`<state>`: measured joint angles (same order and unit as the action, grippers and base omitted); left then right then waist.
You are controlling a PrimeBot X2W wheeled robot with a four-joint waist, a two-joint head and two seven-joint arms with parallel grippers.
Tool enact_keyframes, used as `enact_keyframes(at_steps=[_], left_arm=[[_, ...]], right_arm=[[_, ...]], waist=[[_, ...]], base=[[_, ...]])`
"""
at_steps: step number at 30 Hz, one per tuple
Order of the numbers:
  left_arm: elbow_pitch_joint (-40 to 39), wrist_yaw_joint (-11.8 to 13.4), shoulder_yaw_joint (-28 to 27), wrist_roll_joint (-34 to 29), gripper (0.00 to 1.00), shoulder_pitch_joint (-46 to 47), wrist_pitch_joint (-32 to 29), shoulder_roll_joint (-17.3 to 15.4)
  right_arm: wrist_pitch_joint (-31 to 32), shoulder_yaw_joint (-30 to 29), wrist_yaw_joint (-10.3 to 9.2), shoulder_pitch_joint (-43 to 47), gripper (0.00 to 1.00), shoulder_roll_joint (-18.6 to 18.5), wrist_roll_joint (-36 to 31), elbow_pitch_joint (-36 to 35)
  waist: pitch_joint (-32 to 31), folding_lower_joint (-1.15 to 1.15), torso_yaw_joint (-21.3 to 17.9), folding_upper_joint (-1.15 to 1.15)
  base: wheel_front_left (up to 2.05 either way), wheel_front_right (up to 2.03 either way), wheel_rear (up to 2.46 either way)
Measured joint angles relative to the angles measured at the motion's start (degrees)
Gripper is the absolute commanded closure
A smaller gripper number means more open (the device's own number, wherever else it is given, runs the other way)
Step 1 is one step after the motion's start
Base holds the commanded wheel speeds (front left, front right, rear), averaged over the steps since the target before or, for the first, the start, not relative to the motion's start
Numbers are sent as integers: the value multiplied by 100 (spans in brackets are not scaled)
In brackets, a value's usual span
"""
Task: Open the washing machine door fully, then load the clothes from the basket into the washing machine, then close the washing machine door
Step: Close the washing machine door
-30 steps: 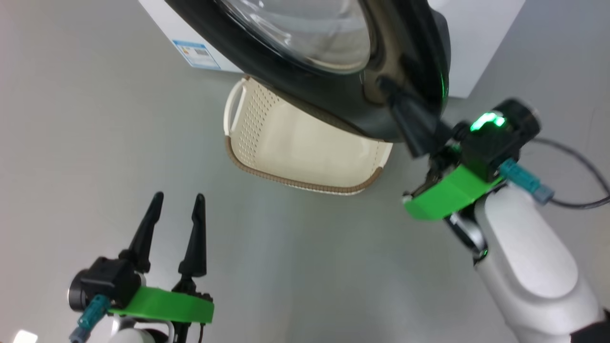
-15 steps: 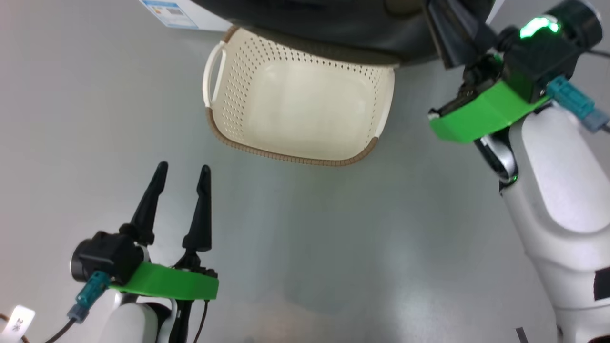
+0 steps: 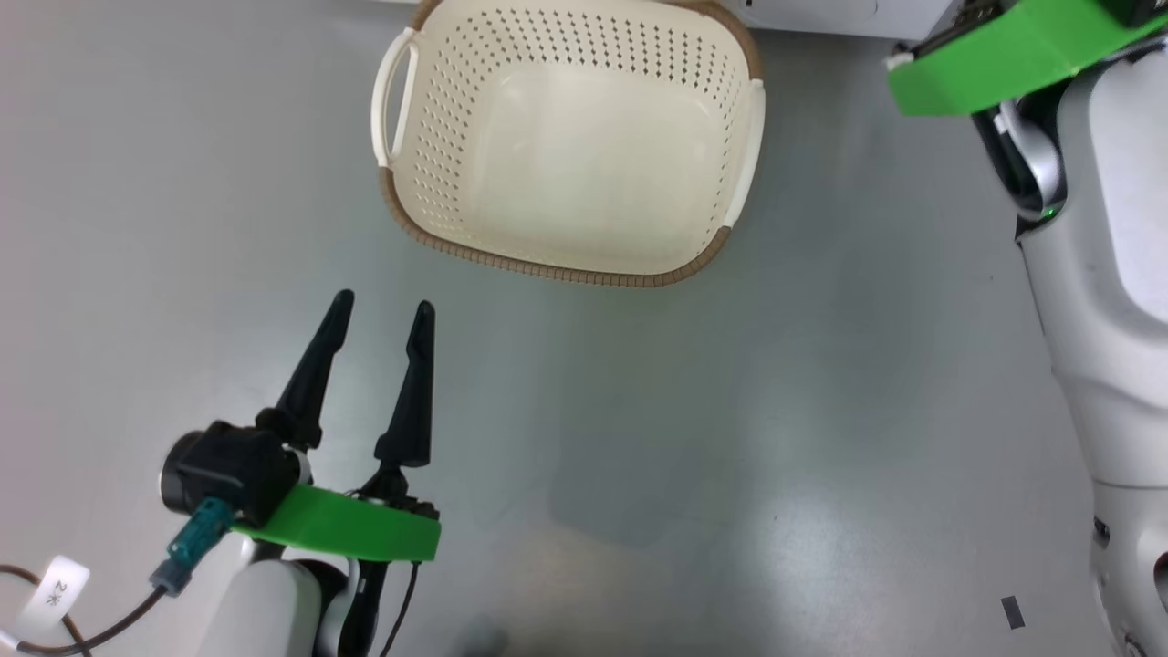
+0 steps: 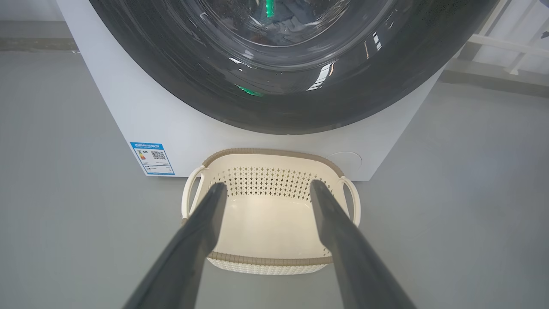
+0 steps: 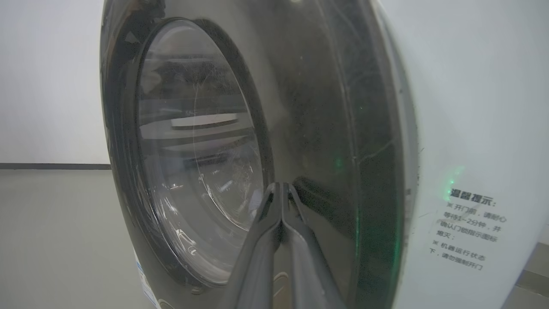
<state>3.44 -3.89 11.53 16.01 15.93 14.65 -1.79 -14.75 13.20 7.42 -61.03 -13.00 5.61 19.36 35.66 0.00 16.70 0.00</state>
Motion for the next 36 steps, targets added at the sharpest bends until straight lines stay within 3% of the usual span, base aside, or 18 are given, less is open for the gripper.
enact_keyframes(at_steps=[19, 29, 36], left_arm=[[5, -25, 231, 44, 0, 193, 0, 2], [32, -25, 190, 46, 0, 194, 0, 3], [37, -25, 73, 24, 0, 194, 0, 3]], right_arm=[[-49, -160, 54, -881, 100, -140, -197, 547], [-48, -51, 47, -839, 100, -158, -62, 520], [-47, 255, 42, -347, 100, -342, 188, 246]], waist=[[294, 0, 74, 0], [218, 0, -25, 0], [23, 0, -99, 0]], base=[[0, 0, 0], [0, 0, 0], [0, 0, 0]])
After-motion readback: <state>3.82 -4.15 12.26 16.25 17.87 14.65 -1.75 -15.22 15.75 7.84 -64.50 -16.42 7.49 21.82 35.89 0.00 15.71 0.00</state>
